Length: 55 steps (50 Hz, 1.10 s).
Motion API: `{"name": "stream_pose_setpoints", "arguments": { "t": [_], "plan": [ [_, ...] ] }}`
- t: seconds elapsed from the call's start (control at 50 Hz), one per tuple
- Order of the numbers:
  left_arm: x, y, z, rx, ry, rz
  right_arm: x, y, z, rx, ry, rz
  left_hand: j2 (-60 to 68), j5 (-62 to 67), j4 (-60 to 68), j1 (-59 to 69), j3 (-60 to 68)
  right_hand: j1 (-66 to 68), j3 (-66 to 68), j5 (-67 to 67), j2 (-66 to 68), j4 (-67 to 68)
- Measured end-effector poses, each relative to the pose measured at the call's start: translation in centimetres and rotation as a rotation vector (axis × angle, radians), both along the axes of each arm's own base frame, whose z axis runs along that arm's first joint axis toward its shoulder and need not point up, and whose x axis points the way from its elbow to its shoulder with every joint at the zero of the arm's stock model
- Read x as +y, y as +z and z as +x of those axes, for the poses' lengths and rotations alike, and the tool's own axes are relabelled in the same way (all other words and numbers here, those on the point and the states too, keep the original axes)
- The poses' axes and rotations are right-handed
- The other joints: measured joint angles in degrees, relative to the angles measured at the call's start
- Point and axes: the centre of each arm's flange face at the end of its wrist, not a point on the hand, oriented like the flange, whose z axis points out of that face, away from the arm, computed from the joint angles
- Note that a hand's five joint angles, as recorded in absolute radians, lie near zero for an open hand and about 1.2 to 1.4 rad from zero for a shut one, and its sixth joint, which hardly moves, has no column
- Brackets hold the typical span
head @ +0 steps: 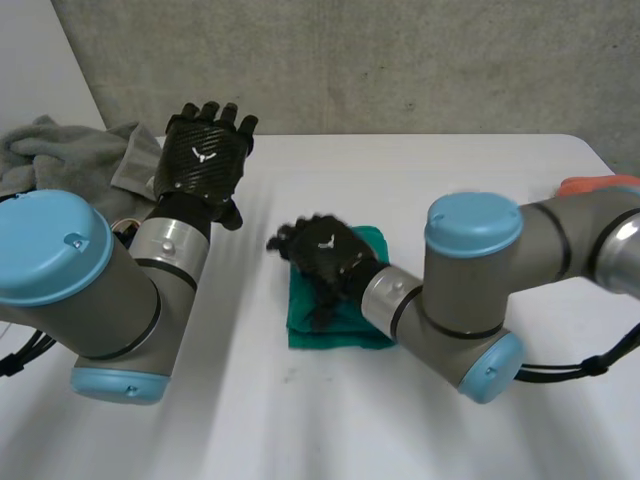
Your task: Fold the laundry.
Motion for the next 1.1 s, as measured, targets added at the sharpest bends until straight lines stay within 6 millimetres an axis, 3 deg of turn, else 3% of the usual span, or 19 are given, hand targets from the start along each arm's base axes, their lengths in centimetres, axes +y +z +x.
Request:
{"name": "stream_pose_setpoints", "arguments": {
  "t": [0.06, 0.14, 0.22, 0.32, 0.36, 0.42, 0.5, 0.56, 0.58, 0.6, 0.8, 0.92, 0.98, 1.06, 1.1],
  "plan": [
    [-0.2, 0.2, 0.0, 0.02, 0.009, -0.002, -0.7, 2.0, -0.9, -0.043, -0.063, -0.002, 0.0, 0.0, 0.0, 0.0, 0.0, -0.67, -2.21, -1.59, -1.3, -1.08],
    [-0.7, 0.8, -0.4, 0.077, 0.005, 0.005, -2.8, 4.9, -3.8, -0.115, -0.22, 0.039, 0.0, -0.01, 0.0, 0.0, 0.0, -0.67, -2.21, -1.72, -1.3, -1.08],
    [-0.7, 0.5, -1.6, 0.123, -0.041, 0.045, -4.3, 5.4, -5.9, -0.13, -0.32, 0.109, 0.0, 0.0, 0.0, 0.0, 0.0, -0.67, -2.21, -1.72, -1.3, -1.08],
    [0.2, -1.7, -4.6, 0.126, -0.166, 0.195, -5.7, 3.3, -6.7, -0.091, -0.382, 0.215, 0.0, 0.0, 0.0, -0.01, 0.0, -0.67, -2.21, -1.72, -1.3, -1.08],
    [0.3, -2.0, -4.8, 0.122, -0.174, 0.21, -5.8, 3.1, -6.7, -0.086, -0.384, 0.223, 0.0, 0.0, 0.0, -0.01, 0.0, -0.67, -2.21, -1.72, -1.3, -1.08],
    [1.0, -4.8, -6.3, 0.061, -0.215, 0.359, -6.3, 0.4, -6.4, -0.035, -0.393, 0.291, 0.0, 0.0, 0.0, 0.0, 0.0, -0.67, -2.21, -1.72, -1.3, -1.08],
    [1.3, -7.0, -6.4, -0.002, -0.2, 0.458, -6.4, -1.8, -5.8, 0.008, -0.386, 0.329, 0.06, 0.0, 0.0, 0.08, 0.0, -0.67, -2.21, -1.72, -1.3, -1.08],
    [1.3, -7.0, -6.4, -0.002, -0.2, 0.458, -6.4, -1.8, -5.8, 0.008, -0.386, 0.329, 0.06, 0.0, 0.0, 0.08, 0.0, -0.67, -2.21, -1.72, -1.3, -1.08],
    [1.4, -8.0, -6.2, -0.034, -0.182, 0.494, -6.4, -2.3, -5.7, 0.016, -0.384, 0.335, 0.06, 0.0, 0.0, 0.08, 0.0, -0.67, -2.21, -1.71, -1.3, -1.08],
    [1.4, -8.8, -5.9, -0.061, -0.164, 0.515, -6.4, -3.7, -5.5, 0.047, -0.38, 0.343, 0.12, 0.01, 0.12, 0.21, 0.05, -0.67, -2.21, -1.72, -1.3, -1.08],
    [1.0, -11.1, -5.1, -0.248, -0.083, 0.471, -6.5, -4.6, -5.5, 0.18, -0.371, 0.213, 0.12, 0.07, 0.12, 0.21, 0.11, -1.26, -2.21, -1.72, -1.3, -1.08],
    [0.9, -10.1, -5.3, -0.268, -0.082, 0.425, -6.4, -2.7, -5.7, 0.181, -0.368, 0.146, 0.08, 0.0, 0.11, 0.16, 0.0, -1.27, -2.21, -1.73, -1.3, -1.08],
    [1.0, -7.5, -5.6, -0.225, -0.104, 0.368, -5.9, 0.1, -6.0, 0.128, -0.373, 0.078, 0.01, 0.0, 0.03, 0.02, 0.01, -1.27, -2.21, -1.77, -1.3, -1.08],
    [1.1, -4.3, -5.7, -0.161, -0.136, 0.307, -4.8, 1.6, -6.4, 0.081, -0.374, 0.021, 0.02, 0.0, 0.01, 0.03, 0.0, -1.27, -2.21, -1.77, -1.3, -1.08],
    [1.2, -1.4, -5.7, -0.098, -0.174, 0.254, -3.5, 2.2, -6.7, 0.051, -0.366, -0.02, 0.06, 0.02, 0.03, 0.07, 0.01, -1.27, -2.21, -1.77, -1.3, -1.08]
  ]
}}
